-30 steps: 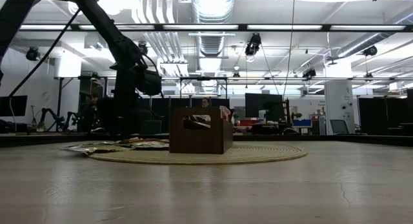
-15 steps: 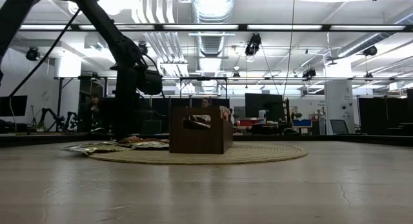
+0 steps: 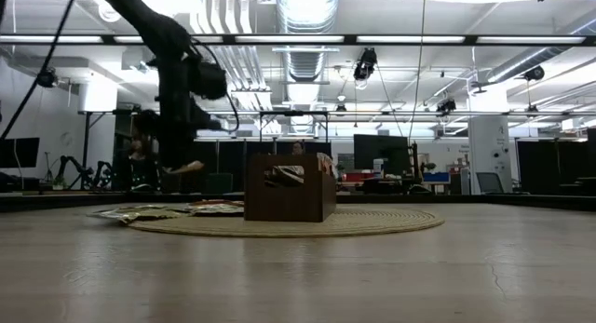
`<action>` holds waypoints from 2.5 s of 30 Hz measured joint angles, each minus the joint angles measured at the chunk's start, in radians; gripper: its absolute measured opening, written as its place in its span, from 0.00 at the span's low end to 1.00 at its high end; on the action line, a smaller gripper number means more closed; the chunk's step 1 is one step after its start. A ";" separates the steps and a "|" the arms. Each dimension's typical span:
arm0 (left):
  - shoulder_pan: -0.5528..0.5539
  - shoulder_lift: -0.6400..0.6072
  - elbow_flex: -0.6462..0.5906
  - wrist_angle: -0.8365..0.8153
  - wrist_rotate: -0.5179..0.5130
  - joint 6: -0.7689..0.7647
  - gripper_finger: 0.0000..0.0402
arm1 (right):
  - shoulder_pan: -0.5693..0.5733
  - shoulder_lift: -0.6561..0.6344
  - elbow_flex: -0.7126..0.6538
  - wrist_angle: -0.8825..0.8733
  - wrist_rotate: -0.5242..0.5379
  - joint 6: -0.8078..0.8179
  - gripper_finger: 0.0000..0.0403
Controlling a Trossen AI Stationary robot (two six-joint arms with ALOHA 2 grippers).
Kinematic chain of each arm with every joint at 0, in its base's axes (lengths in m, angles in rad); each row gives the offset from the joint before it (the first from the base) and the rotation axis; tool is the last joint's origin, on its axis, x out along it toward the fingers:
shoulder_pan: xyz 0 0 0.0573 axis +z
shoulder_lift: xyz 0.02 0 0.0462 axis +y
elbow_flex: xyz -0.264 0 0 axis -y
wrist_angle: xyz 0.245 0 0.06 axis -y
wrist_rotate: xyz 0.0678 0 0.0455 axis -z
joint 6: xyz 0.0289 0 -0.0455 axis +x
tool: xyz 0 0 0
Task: Pick & Place Tea
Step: Put the orange tea bag into the bottom section of the wooden organizer
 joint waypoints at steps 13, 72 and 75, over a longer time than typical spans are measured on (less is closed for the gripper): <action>-0.212 -0.243 0.002 -0.060 0.064 -0.214 0.00 | 0.000 -0.001 0.001 -0.142 0.000 0.001 0.14; -0.798 0.276 0.547 -0.214 0.061 -0.755 0.00 | -0.001 -0.023 0.003 -0.399 0.036 -0.221 0.14; -0.823 0.276 0.545 -0.229 0.060 -0.806 0.00 | -0.007 -0.023 0.003 -0.402 0.036 -0.240 0.14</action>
